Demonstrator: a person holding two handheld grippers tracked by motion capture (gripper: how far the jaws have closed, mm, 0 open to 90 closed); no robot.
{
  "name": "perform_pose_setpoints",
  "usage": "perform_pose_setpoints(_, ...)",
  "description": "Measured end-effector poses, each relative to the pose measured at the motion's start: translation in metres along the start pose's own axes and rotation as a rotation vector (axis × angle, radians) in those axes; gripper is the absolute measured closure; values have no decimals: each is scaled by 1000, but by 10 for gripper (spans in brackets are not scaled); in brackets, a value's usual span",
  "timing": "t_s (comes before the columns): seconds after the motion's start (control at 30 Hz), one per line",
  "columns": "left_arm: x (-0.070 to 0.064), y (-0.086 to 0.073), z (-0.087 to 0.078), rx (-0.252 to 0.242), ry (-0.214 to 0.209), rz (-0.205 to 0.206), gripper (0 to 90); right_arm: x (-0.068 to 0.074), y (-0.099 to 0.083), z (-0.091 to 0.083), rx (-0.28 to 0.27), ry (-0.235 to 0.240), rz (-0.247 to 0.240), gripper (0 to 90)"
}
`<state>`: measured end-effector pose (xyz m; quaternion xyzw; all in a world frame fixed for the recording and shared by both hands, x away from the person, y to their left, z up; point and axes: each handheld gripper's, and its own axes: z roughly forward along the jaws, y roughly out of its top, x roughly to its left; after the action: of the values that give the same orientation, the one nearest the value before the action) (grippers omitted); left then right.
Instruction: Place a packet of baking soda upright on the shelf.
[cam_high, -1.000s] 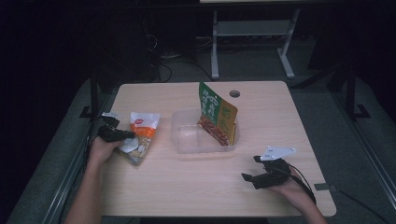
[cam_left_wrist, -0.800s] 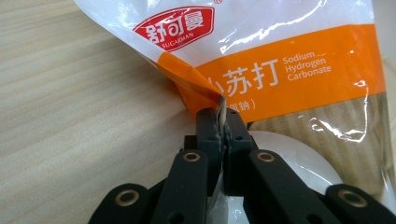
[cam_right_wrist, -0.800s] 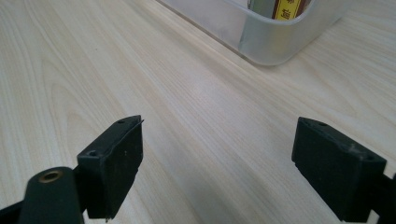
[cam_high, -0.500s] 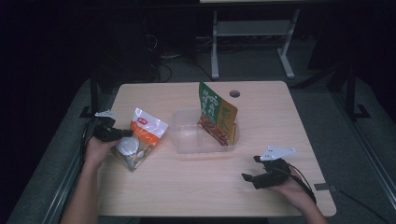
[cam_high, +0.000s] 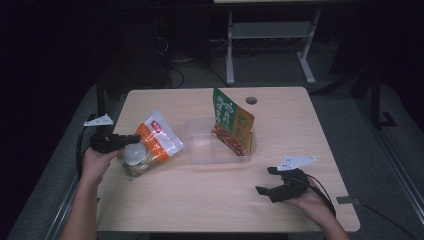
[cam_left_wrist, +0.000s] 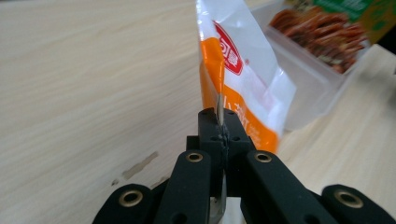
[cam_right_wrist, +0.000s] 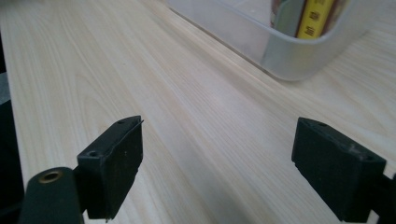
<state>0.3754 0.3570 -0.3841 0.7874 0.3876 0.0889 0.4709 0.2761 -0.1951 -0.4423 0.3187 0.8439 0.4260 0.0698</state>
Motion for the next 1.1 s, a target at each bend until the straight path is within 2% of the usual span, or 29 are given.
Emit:
perform_pose_setpoints(0.1, -9, 6, -9, -33, -6, 21, 898, 5, 2, 7, 21, 11, -12, 146)
perform_pose_setpoints(0.2, -13, 10, -14, -49, -7, 34, 898, 8, 5, 9, 19, 23, -14, 147)
perform_pose_setpoints(0.27, -20, 15, -21, -57, -6, 53, 898, 13, 11, 11, -5, 41, -26, 156)
perform_pose_setpoints(0.33, -23, 17, -24, -67, -10, 55, 898, 14, 14, 12, -15, 51, -25, 156)
perform_pose_setpoints(0.4, -25, 19, -29, -76, -5, 64, 898, 18, 23, 15, -44, 71, -37, 203)
perform_pose_setpoints(0.47, -27, 21, -33, -104, -27, 56, 898, 19, 26, 16, -45, 76, -40, 205)
perform_pose_setpoints(0.6, -38, 27, -35, -118, -53, 76, 898, 25, 39, 22, -69, 95, -48, 206)
perform_pose_setpoints(0.67, -48, 32, -30, -127, -91, 85, 898, 30, 51, 23, -106, 102, -56, 216)
perform_pose_setpoints(0.73, -51, 33, -27, -128, -104, 91, 897, 32, 54, 23, -122, 102, -60, 220)
perform_pose_setpoints(0.8, -62, 36, -16, -126, -143, 98, 898, 32, 64, 25, -154, 118, -52, 226)
perform_pose_setpoints(0.83, -62, 36, -16, -126, -143, 98, 898, 32, 64, 25, -154, 118, -52, 226)
perform_pose_setpoints(0.9, -71, 37, -7, -123, -165, 97, 898, 32, 69, 26, -166, 132, -51, 243)
perform_pose_setpoints(0.93, -79, 37, 4, -112, -180, 110, 898, 32, 75, 27, -183, 148, -39, 246)
perform_pose_setpoints(1.0, -84, 37, 9, -112, -193, 107, 898, 32, 76, 27, -190, 152, -41, 252)
perform_pose_setpoints(1.03, -93, 37, 19, -113, -215, 111, 898, 31, 80, 28, -209, 161, -30, 259)
perform_pose_setpoints(1.1, -102, 38, 27, -106, -240, 116, 898, 31, 84, 30, -219, 168, -29, 262)
